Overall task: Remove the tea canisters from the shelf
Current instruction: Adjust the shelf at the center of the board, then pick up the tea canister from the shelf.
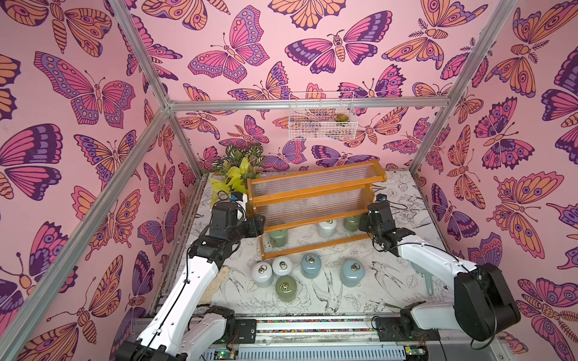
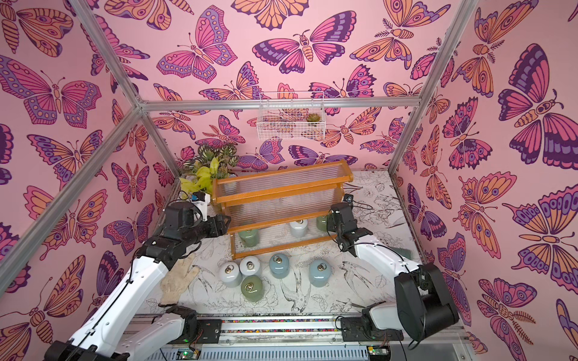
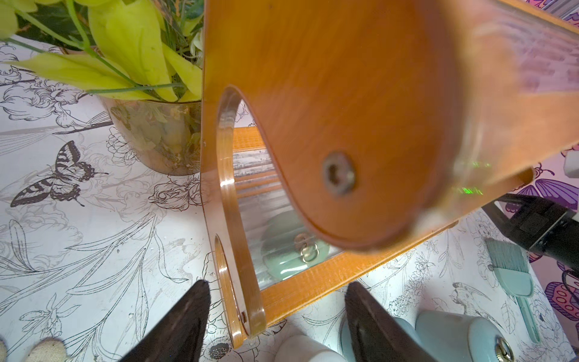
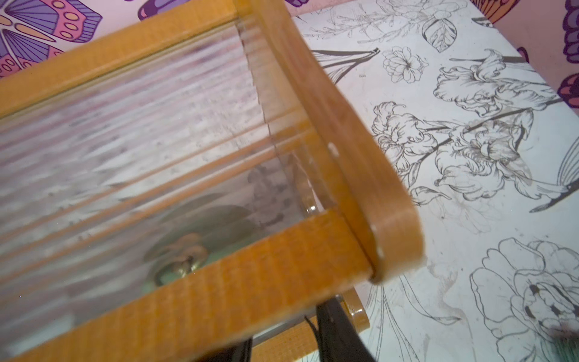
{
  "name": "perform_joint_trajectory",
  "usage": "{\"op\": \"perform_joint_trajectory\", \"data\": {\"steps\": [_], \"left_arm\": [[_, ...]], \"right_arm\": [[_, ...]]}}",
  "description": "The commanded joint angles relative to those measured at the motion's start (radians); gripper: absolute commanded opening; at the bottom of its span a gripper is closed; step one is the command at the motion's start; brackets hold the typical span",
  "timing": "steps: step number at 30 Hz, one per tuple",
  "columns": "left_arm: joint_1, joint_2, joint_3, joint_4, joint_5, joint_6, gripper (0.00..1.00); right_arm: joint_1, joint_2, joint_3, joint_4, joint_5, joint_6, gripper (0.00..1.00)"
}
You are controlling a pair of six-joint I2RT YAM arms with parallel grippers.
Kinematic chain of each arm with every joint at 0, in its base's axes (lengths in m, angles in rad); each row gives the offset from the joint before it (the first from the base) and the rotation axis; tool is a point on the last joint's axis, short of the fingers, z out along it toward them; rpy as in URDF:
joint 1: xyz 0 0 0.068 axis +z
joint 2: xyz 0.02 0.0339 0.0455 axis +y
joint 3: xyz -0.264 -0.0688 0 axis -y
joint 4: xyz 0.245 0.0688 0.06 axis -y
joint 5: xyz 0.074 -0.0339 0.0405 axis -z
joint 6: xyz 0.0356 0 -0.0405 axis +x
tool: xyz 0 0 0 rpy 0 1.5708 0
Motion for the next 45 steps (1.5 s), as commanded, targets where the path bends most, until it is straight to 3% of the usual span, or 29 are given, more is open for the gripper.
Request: {"op": "perform_joint_trajectory", "data": {"steps": [1,6,10,15,24,33,45], "left_arm": [[-0.005,-0.019,-0.021,0.008,-0.006,0.01,0.72],[-0.003,-0.032,-0.023,0.009,-0.008,0.017,0.73],[-0.004,-0.037,-0.019,0.01,-0.01,0.028,0.74],[-0.003,-0.037,-0.015,0.01,0.0,0.032,0.74],[-0.004,-0.061,-0.032,0.022,0.001,0.03,0.75],[-0.004,-0.099,-0.05,0.022,-0.006,0.019,0.75],[-0.003,-0.124,-0.054,0.022,-0.014,0.016,0.76]], "right_arm": [[-0.019,0.001,0.05,0.086,-0.052,-0.046,0.41],[-0.018,-0.031,-0.002,0.056,-0.112,-0.05,0.59],[-0.018,-0.038,-0.082,0.142,-0.166,-0.079,0.76],[-0.014,-0.039,-0.184,0.312,-0.16,-0.114,0.83],[-0.003,0.056,-0.241,0.541,-0.167,-0.27,0.9],[0.008,0.182,-0.237,0.703,-0.209,-0.33,0.92],[0.012,0.28,-0.161,0.674,-0.198,-0.347,0.97]]}}
